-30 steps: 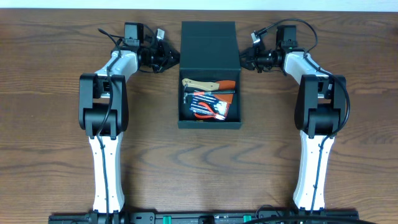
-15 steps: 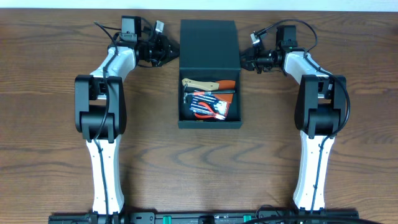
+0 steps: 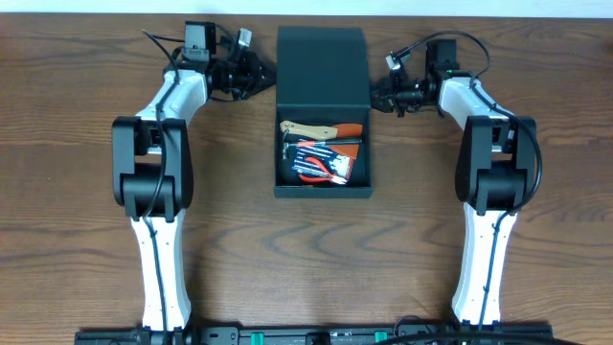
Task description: Pack container
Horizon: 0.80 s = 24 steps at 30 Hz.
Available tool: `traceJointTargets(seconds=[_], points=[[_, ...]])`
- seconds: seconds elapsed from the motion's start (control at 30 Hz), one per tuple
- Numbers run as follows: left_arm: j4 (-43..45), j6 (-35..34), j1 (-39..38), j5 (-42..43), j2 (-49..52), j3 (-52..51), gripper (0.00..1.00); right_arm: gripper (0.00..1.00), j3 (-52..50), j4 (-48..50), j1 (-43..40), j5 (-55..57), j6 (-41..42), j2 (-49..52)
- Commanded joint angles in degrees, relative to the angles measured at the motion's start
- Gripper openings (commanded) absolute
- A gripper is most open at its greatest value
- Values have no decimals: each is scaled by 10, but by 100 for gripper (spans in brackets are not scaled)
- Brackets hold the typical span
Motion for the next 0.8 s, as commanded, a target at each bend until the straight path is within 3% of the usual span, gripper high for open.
traceJointTargets(seconds=[0.0, 0.53, 0.77], points=[[1, 18, 1, 23, -48, 10, 5, 1, 1, -2, 5, -3, -21, -30], [-1, 29, -6, 23, -73, 10, 5, 1, 2, -39, 5, 17, -59, -70], [-81, 97, -6, -33, -73, 10, 6, 1, 2, -66, 5, 58, -67, -70]])
